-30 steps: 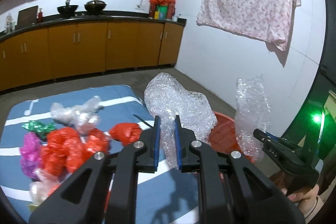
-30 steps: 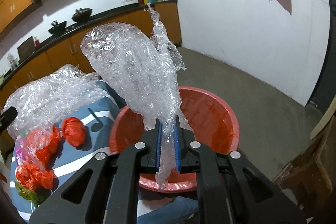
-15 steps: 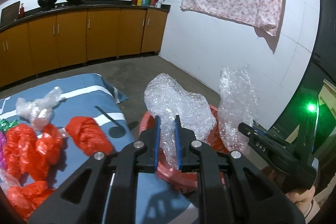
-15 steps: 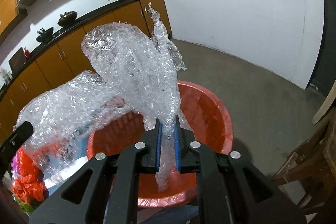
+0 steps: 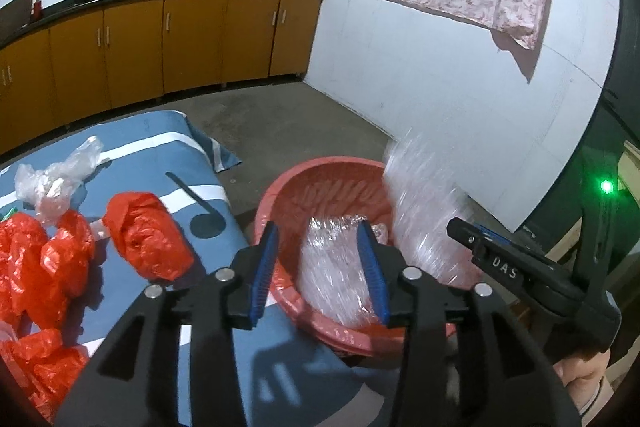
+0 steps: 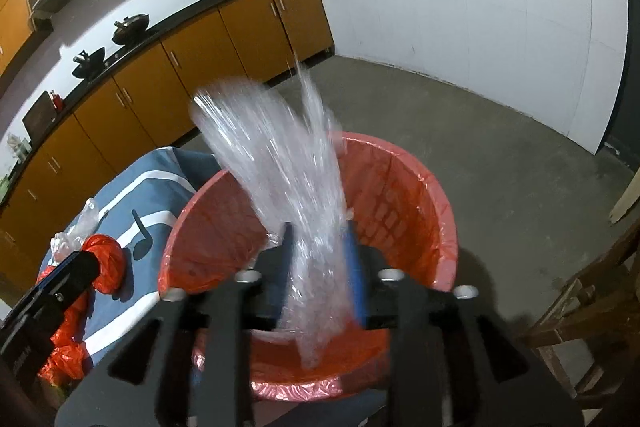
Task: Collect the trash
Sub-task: 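Open the right tool to drop the bubble wrap into the basket, then grasp the red bag with the right tool while the left grasps the pink bag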
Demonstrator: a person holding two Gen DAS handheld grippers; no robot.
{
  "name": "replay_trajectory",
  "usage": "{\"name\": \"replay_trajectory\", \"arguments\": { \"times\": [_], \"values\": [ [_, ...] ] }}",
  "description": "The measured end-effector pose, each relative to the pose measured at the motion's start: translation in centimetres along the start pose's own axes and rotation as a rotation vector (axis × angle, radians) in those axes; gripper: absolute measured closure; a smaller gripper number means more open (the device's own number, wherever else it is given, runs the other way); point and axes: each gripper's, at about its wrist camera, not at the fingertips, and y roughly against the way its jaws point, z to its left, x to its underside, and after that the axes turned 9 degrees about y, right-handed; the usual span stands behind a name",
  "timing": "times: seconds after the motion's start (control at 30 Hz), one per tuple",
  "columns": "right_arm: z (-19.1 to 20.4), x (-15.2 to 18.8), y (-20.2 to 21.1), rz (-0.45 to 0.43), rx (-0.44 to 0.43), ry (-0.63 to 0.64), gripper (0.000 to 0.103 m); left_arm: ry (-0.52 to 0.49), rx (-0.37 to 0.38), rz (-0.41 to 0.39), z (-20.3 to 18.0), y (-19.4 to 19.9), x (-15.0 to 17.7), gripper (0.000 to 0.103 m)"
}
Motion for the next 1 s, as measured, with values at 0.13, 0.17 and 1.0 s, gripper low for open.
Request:
{"name": "replay_trajectory", "arguments": {
  "times": [0.13,0.17,1.0],
  "values": [
    [0.5,-0.2,0.6,-0.015,0.008,0.022,0.052,0.004,-0.024,-0.03,0.7,1.8,-0.2,0.051],
    [0.6,-0.2,0.8,-0.017,0.007,0.022,0.052,0.002,-0.034,-0.041,0.9,2.5,-0.2,0.049],
    [15.4,4.4,6.2,-0.063,-0.182,0.312,0.05,0.118,-0.441,-0.301,16.3,22.5,5.2,0.029]
  ]
}}
